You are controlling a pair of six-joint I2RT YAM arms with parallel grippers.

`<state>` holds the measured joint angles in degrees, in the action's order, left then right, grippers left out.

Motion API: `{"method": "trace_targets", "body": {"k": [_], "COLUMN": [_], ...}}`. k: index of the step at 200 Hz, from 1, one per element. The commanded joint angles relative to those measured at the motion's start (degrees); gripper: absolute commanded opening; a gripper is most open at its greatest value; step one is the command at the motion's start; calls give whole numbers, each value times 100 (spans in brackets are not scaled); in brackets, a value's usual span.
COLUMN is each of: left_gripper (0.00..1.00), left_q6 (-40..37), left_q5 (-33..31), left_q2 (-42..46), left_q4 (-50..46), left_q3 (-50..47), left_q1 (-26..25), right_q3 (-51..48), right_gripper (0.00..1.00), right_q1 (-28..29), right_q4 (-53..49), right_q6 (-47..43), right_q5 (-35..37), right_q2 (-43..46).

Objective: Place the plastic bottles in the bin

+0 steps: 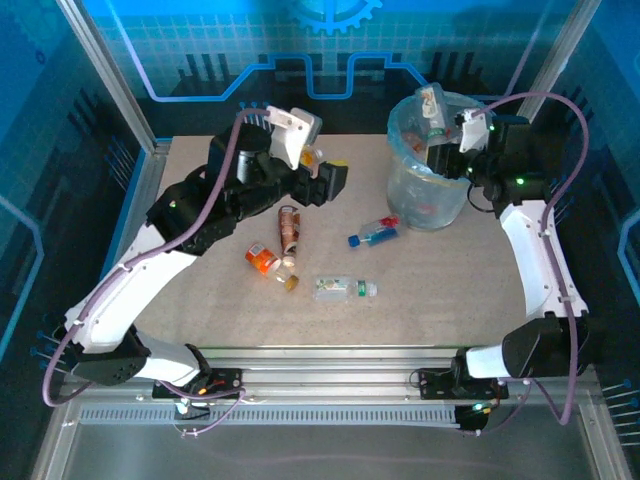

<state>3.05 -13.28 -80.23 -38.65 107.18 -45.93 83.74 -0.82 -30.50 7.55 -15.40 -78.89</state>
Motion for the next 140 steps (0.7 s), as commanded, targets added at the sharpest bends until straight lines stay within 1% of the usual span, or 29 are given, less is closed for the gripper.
{"method": "trace_targets", "body": {"k": [1, 5, 6, 7, 21, 26, 36, 61, 99, 140], "left_gripper": [86, 86, 86, 86, 87, 87, 87, 87, 87, 87], "left_q6": [127, 136, 135, 139, 147, 149, 147, 169, 167, 164], "left_q5": [-50, -44, -44, -48, -58, -58, -63, -36, -58, -245], "left_q2": [-28, -28, -28, -28, -44, -46, -58, -107, -107, -190], "left_q4": [142, 143, 145, 142, 148, 155, 173, 173, 187, -54], "left_q3": [-112, -132, -130, -128, -175, -191, -210, -223, -279, -329], "left_q1": [-22, -21, -21, -21, -26, -21, -26, -25, -21, -21], "right_q3": [-108, -142, -162, -162, -221, -226, -200, -109, 71, 506], "right_gripper": [54, 58, 61, 61, 81, 85, 88, 88, 84, 77], "right_q1": [-266, -312, -333, -333, -412, -417, -419, -419, -376, 28], "right_q4": [-59, -30, -21, -21, -25, -55, -129, -280, -352, -740], "right_q6": [458, 515, 540, 540, 587, 569, 518, 437, 525, 489], "right_q5": [97, 153, 169, 169, 271, 318, 390, 501, 232, 319], "right_q2": [209, 251, 262, 262, 357, 377, 400, 451, 275, -31]}}
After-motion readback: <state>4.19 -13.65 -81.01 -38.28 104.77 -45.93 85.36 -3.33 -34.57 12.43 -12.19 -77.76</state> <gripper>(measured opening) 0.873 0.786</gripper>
